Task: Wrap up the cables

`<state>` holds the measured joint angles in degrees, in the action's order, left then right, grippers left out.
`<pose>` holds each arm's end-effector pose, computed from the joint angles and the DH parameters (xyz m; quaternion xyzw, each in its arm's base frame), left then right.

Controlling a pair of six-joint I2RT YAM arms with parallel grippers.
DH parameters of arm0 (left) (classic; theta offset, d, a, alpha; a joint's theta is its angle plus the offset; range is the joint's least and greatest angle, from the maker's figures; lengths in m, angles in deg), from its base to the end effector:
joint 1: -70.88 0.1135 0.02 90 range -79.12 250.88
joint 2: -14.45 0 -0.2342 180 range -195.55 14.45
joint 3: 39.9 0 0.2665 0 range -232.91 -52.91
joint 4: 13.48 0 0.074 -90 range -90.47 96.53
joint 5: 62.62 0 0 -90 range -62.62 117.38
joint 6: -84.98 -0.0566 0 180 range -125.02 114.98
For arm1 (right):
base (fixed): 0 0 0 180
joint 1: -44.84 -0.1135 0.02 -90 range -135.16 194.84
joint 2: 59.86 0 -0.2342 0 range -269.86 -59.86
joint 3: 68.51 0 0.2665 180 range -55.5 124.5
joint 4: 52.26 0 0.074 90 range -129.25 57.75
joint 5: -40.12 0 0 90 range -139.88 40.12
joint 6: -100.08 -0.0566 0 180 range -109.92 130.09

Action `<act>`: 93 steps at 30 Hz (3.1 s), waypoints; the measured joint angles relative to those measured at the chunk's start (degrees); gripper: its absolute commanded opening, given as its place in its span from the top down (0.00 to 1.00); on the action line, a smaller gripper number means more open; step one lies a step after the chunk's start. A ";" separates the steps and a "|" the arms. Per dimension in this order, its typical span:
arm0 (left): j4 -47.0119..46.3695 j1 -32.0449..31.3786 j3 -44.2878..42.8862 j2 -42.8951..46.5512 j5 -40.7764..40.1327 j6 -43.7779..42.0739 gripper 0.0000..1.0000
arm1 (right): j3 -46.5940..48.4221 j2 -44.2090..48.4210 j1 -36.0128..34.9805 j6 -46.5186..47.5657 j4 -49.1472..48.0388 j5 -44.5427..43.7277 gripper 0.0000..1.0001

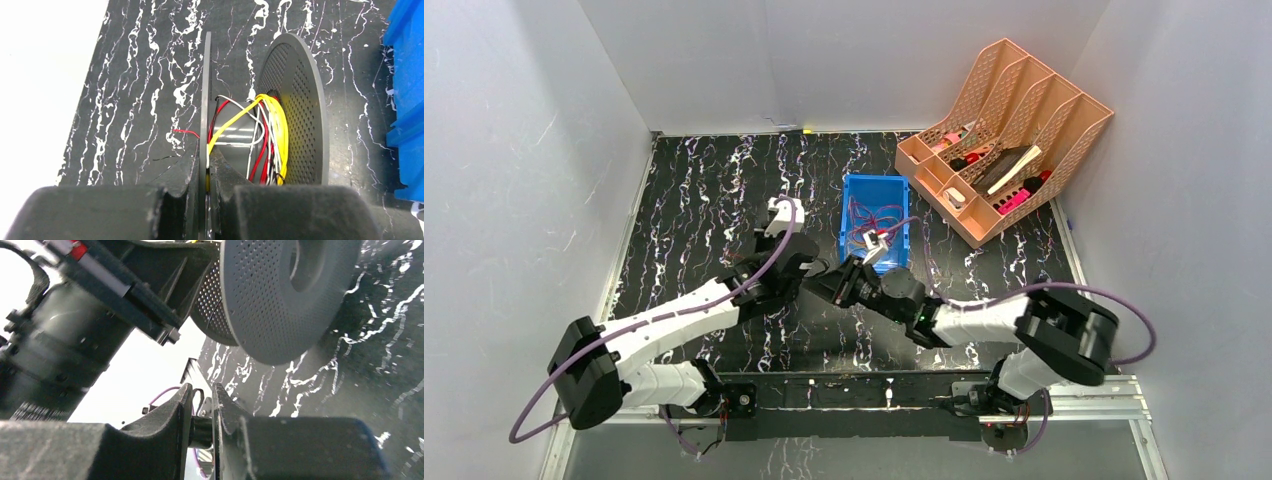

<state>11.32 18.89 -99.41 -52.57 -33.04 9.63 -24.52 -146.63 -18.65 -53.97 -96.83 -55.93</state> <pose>0.2106 -0.1895 0.2398 0.0123 0.7948 0.1393 0.5905 0.1538 0.2950 0.1704 0.0413 0.6948 0.6270 0.3499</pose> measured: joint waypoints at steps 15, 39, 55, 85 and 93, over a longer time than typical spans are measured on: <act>-9.92 0.74 -3.67 -12.04 -3.96 -17.64 1.00 | -7.34 33.51 1.73 15.21 38.53 -17.92 0.59; -12.94 5.35 -11.91 -33.31 -7.08 -27.04 0.99 | -7.08 43.17 3.06 26.86 65.42 -31.74 0.43; -7.82 5.81 -12.94 -39.54 -2.27 -17.07 0.65 | -7.10 43.21 3.13 26.77 65.66 -31.34 0.41; 3.26 5.75 -10.14 -19.58 20.39 1.68 0.03 | -0.74 37.44 5.70 29.79 73.37 -28.39 0.20; 9.55 6.64 -14.71 -11.17 27.21 0.68 0.02 | 7.54 31.17 15.08 36.41 76.87 -19.26 0.02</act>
<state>20.88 25.54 -114.12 -63.74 -5.83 10.31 -16.98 -115.46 -3.57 -17.55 -19.96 -75.18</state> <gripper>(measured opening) 0.982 0.894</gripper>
